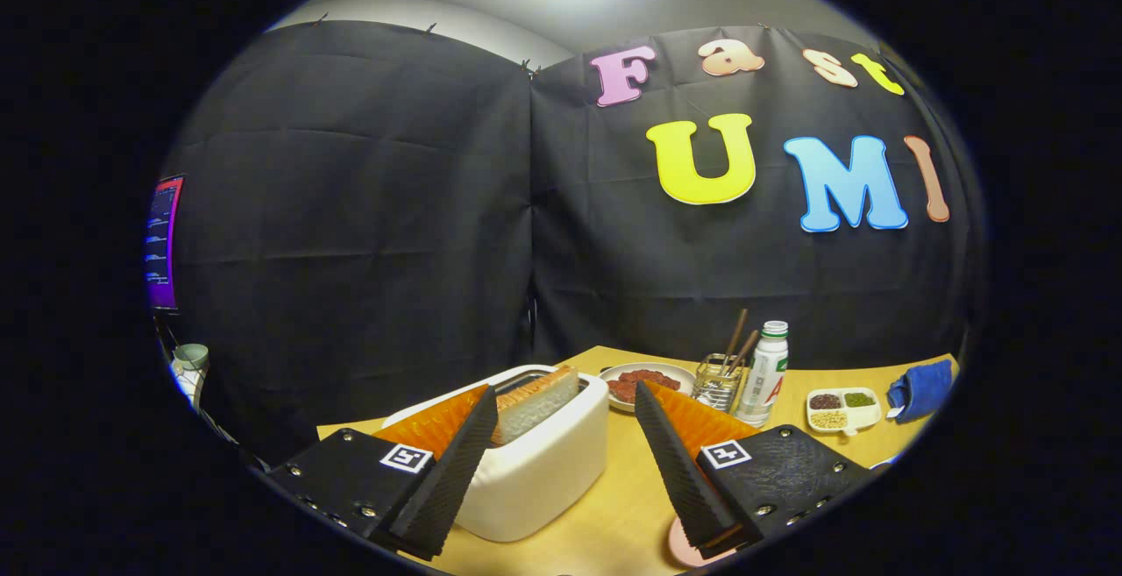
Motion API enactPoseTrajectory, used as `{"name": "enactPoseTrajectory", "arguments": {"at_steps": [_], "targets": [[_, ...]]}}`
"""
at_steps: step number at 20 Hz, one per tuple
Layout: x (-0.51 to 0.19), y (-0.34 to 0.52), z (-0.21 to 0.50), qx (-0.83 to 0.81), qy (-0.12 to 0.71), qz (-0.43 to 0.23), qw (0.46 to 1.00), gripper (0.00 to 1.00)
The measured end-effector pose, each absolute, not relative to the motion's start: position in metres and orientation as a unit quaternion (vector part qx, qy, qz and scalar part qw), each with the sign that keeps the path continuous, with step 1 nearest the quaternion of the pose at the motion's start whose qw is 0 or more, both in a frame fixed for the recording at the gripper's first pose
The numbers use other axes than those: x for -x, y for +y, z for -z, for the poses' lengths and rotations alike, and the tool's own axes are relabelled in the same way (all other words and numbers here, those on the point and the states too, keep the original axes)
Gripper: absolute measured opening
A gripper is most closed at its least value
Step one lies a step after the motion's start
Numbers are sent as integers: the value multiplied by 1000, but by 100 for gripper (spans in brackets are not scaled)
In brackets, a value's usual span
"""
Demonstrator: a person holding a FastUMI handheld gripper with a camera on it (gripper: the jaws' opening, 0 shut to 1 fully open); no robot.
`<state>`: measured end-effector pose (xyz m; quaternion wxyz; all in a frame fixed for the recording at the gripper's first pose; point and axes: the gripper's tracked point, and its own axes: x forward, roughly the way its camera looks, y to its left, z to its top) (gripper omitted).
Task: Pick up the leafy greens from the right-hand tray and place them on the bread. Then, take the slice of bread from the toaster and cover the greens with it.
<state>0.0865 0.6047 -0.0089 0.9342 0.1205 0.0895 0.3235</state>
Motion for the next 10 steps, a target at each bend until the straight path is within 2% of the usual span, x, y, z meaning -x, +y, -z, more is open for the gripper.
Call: {"name": "enactPoseTrajectory", "arguments": {"at_steps": [5, 10], "targets": [[-95, 638, 26, -150, 124, -314, 929, 96], [-101, 651, 41, -118, 121, -303, 938, 96]]}}
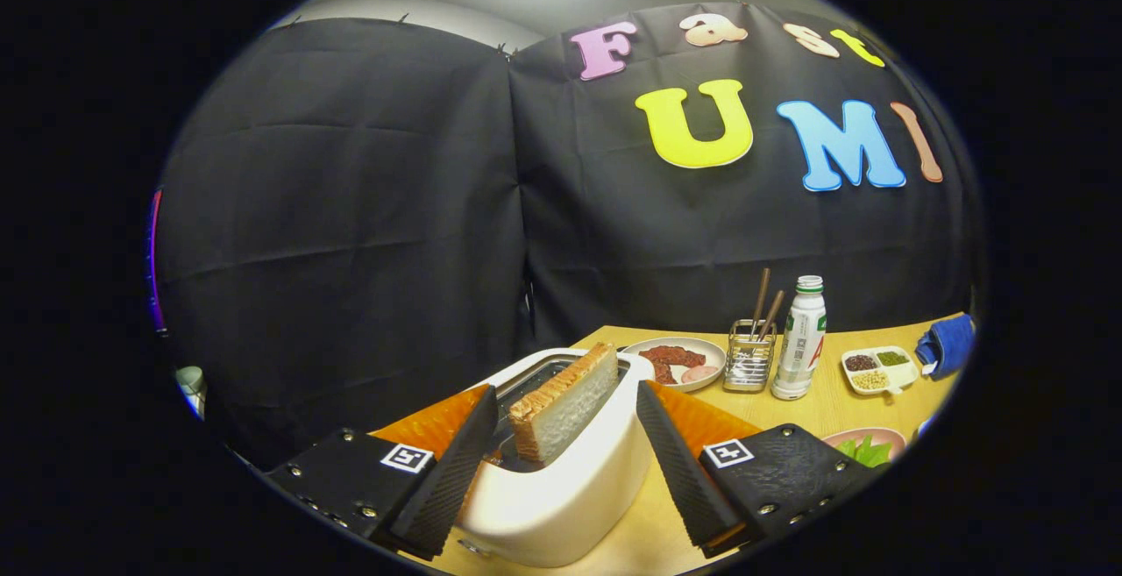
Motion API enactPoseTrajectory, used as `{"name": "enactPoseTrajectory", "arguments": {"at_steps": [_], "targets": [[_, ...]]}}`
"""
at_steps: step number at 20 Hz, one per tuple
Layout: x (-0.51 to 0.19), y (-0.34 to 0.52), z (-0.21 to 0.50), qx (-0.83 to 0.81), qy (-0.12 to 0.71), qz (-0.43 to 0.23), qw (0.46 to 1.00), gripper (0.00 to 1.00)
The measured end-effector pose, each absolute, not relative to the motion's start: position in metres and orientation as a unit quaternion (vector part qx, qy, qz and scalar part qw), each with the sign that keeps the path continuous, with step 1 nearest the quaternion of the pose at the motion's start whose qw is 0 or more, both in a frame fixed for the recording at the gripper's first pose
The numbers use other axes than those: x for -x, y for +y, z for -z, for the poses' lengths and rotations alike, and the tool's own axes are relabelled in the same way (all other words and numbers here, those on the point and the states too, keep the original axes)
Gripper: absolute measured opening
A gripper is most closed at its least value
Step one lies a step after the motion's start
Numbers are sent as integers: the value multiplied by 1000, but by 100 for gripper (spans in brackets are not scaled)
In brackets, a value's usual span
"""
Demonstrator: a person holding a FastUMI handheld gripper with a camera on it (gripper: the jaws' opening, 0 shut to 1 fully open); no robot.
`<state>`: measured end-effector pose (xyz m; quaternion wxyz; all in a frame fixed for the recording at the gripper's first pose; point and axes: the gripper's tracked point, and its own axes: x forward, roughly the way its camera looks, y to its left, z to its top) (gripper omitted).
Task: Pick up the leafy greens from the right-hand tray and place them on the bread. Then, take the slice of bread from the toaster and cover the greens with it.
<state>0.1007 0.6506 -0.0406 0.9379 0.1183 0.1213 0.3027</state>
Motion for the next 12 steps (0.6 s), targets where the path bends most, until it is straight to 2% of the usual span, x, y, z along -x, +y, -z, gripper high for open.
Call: {"name": "enactPoseTrajectory", "arguments": {"at_steps": [2, 5, 6, 7, 9, 11, 12], "targets": [[-104, 651, 45, -105, 120, -293, 943, 88], [-107, 646, 45, -101, 113, -285, 946, 86], [-108, 647, 43, -97, 106, -287, 947, 79], [-106, 649, 42, -96, 105, -291, 946, 67], [-102, 653, 41, -101, 100, -307, 941, 67], [-98, 665, 37, -103, 97, -317, 938, 25], [-91, 658, 33, -103, 102, -319, 937, 25]]}}
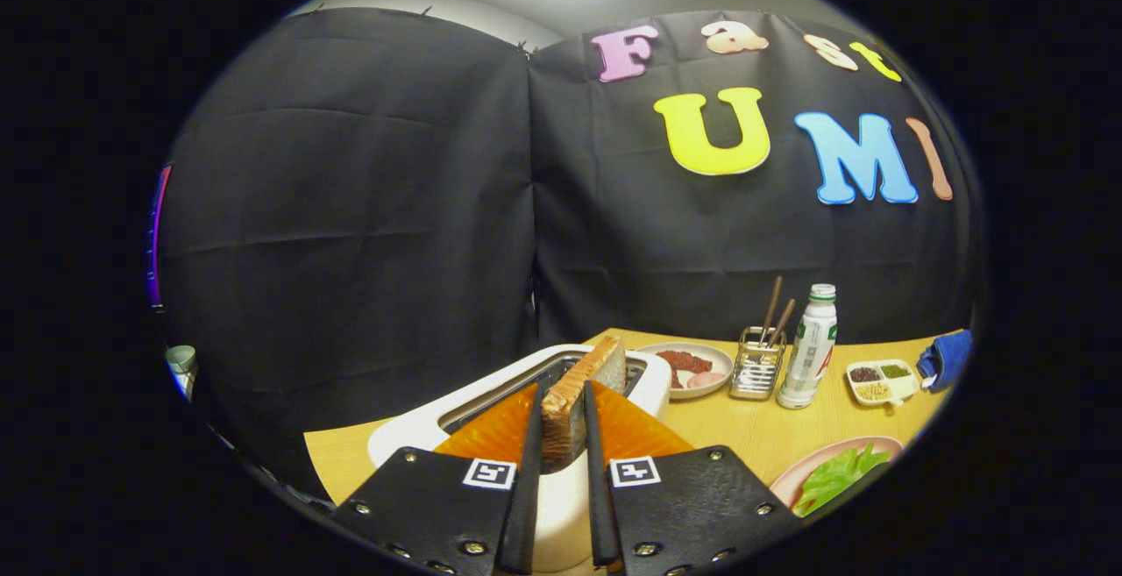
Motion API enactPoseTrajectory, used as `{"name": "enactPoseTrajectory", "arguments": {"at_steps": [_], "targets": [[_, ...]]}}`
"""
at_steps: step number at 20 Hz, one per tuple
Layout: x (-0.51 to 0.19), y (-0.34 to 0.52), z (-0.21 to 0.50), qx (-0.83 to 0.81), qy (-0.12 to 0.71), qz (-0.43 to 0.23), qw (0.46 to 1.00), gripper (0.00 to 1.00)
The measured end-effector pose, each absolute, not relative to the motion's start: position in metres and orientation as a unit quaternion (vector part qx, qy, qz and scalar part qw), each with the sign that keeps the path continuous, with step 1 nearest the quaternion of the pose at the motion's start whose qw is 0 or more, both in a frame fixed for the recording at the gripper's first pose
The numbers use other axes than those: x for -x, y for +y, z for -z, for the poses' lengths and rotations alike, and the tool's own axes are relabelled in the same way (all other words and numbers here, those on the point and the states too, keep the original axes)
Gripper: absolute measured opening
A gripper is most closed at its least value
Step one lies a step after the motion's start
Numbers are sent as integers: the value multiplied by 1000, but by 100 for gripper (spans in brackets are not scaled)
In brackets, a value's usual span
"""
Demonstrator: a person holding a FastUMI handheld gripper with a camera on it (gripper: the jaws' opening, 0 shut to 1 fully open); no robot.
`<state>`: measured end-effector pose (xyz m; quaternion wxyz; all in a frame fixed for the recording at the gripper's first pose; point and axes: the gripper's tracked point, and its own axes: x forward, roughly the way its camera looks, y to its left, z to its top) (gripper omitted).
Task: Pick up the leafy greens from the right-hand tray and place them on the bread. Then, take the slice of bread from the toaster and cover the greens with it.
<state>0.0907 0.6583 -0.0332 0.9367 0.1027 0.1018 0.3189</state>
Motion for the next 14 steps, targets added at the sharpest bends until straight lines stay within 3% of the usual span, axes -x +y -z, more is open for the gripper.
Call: {"name": "enactPoseTrajectory", "arguments": {"at_steps": [1, 7, 14], "targets": [[-93, 662, 38, -107, 103, -322, 935, 9], [-95, 660, 33, -167, 122, -350, 914, 10], [-98, 638, -5, -198, 75, -353, 911, 9]]}}
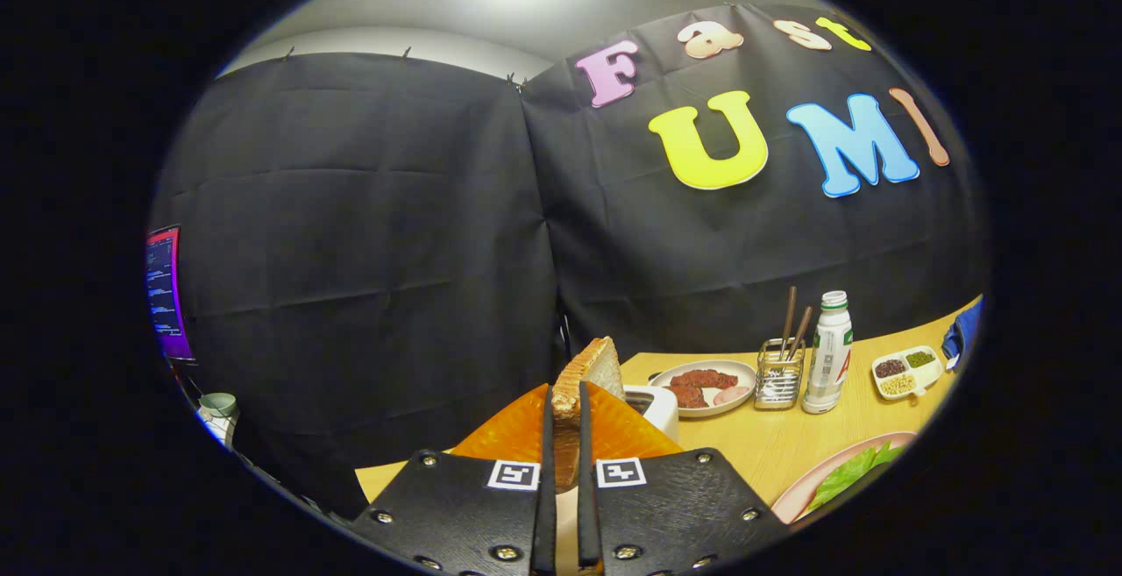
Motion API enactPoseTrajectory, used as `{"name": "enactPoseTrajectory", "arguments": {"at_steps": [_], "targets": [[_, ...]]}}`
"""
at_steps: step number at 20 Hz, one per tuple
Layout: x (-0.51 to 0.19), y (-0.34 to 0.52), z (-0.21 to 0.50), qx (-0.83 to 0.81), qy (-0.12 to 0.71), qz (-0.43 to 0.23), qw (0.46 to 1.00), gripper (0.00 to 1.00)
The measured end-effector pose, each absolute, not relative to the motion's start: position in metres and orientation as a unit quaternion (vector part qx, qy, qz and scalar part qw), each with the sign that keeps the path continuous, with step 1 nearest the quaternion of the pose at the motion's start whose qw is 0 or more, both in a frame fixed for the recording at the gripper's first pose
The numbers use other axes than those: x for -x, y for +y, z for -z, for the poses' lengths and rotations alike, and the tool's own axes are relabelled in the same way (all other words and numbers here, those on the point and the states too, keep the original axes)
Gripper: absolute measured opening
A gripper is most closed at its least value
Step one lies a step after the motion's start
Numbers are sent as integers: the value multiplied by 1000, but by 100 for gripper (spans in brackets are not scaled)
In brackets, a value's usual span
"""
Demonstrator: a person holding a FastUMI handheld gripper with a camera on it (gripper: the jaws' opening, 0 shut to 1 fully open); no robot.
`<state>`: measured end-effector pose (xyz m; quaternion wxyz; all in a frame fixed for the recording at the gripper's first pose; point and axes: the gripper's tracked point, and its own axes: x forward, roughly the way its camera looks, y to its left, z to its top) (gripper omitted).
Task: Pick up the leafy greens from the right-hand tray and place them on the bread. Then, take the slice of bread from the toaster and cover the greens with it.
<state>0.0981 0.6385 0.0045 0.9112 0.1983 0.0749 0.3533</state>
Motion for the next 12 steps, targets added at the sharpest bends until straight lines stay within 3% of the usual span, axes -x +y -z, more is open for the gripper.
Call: {"name": "enactPoseTrajectory", "arguments": {"at_steps": [4, 12], "targets": [[-100, 635, -3, -228, 87, -360, 901, 9], [-115, 581, -39, -238, 31, -323, 916, 9]]}}
